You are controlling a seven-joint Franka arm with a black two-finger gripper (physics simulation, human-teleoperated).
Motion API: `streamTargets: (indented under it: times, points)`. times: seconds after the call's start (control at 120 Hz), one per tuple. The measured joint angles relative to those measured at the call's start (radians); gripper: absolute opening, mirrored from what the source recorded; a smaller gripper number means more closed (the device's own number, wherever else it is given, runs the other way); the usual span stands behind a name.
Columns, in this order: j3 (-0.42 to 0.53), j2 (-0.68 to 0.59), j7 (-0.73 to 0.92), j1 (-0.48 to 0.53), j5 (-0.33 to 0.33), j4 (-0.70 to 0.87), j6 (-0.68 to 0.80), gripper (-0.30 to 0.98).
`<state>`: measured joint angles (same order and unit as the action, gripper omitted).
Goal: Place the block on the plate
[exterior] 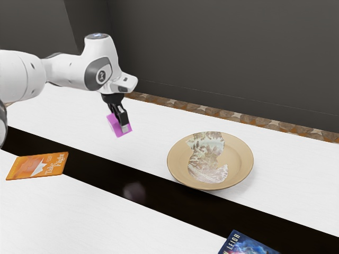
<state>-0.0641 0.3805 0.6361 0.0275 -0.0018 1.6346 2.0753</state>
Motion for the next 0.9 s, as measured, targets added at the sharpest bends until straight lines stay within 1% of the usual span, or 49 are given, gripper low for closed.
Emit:
streamTargets:
  times: [0.275,0.5,0.567,0.7,0.9]
  points:
    - [0.052,0.041,-0.002,-0.076,-0.01,-0.016,-0.023,0.45]
    - [0.054,0.047,-0.015,-0.192,-0.027,-0.056,-0.053,0.44]
    - [0.055,0.069,-0.021,-0.225,-0.036,-0.061,-0.059,0.43]
    - [0.054,0.118,-0.036,-0.273,-0.055,-0.106,-0.067,0.43]
    - [0.053,0.237,-0.053,-0.287,-0.064,-0.283,-0.111,0.43]
